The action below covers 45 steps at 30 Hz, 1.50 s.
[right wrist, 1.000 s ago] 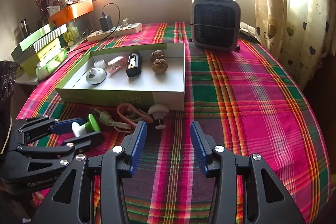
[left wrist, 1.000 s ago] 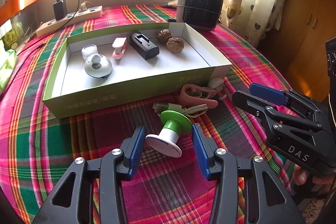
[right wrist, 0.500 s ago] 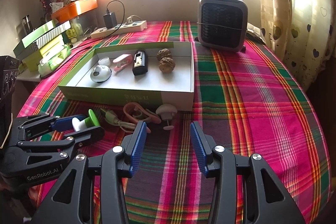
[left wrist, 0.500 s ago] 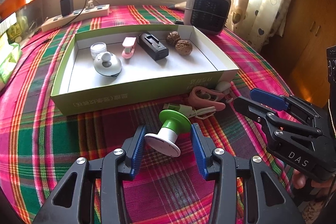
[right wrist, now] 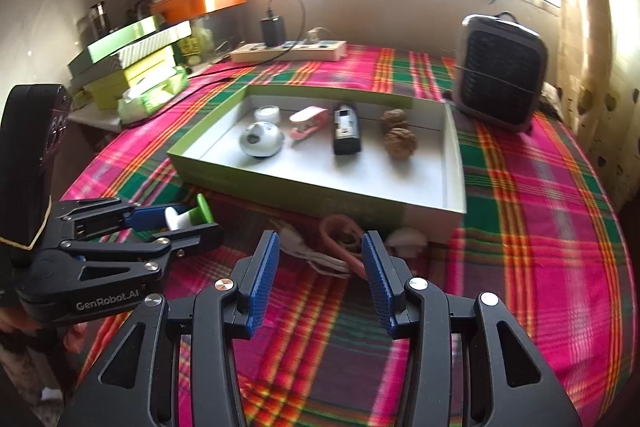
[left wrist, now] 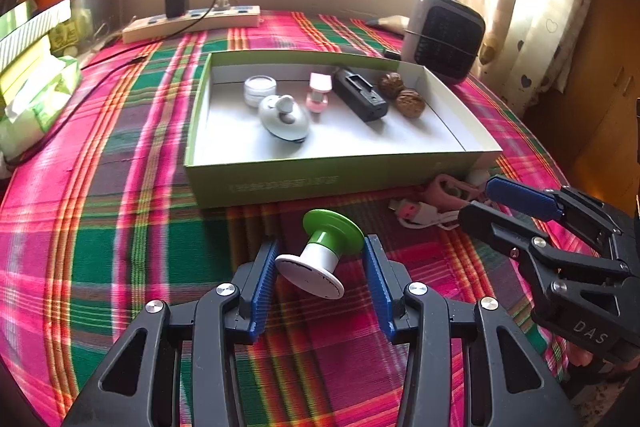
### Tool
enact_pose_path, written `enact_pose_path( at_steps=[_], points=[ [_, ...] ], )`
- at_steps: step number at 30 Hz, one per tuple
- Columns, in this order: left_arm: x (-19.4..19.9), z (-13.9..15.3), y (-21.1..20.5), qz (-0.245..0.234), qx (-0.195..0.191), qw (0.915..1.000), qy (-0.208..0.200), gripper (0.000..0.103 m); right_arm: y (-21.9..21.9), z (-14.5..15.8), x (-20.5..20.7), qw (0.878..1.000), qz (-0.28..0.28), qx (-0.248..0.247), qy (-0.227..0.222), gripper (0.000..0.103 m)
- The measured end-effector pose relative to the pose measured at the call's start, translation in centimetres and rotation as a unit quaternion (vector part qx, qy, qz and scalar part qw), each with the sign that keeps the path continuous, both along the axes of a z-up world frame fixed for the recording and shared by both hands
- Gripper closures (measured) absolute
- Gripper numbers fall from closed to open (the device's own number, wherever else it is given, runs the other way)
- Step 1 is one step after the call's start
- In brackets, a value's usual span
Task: Organize objects
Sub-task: 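Grasp the green-and-white spool holder with the left tool, then close the right tool on the white USB cable while the left holds the spool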
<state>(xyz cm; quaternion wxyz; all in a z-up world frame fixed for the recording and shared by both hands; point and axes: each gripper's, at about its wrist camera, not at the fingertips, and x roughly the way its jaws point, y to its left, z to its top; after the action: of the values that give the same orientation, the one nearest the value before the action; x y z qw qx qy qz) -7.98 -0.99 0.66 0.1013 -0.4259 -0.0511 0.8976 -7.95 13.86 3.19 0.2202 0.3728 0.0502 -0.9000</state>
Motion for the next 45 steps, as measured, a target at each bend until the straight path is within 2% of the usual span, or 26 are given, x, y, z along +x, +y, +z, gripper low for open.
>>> enact_pose_path(
  at_steps=[3,8,16,23,27,30,34,45],
  points=[
    [0.0,0.0,-0.7,0.007,0.001,1.0000,0.000,0.062,-0.9,-0.3,-0.3,0.999,0.036,-0.012,-0.017,0.058],
    [0.2,-0.1,-1.7,0.016,0.003,0.9999,0.001,0.062,-2.3,-1.0,-0.8,0.998,0.052,0.004,-0.028,0.058],
    [0.3,-0.2,-2.2,0.019,0.007,0.9998,0.002,0.062,-3.4,-2.1,-2.0,0.996,0.063,0.043,-0.040,0.058],
    [0.3,-0.1,-2.3,0.019,0.007,0.9998,0.002,0.062,-3.8,-1.8,-1.0,0.994,0.075,0.054,-0.051,0.058],
    [0.2,-0.1,-2.2,0.019,0.008,0.9998,0.002,0.062,-4.1,-1.4,-0.6,0.993,0.090,0.044,-0.064,0.058],
    [0.2,-0.1,-2.2,0.019,0.007,0.9998,0.002,0.062,-4.1,-1.4,-0.6,0.993,0.085,0.066,-0.049,0.058],
    [0.2,-0.1,-2.2,0.020,0.008,0.9998,0.002,0.062,-4.0,-2.0,-0.8,0.991,0.088,0.084,-0.055,0.058],
    [0.2,-0.2,-2.2,0.020,0.008,0.9998,0.002,0.062,-2.9,-2.1,0.4,0.990,0.097,0.074,-0.063,0.058]
  ],
)
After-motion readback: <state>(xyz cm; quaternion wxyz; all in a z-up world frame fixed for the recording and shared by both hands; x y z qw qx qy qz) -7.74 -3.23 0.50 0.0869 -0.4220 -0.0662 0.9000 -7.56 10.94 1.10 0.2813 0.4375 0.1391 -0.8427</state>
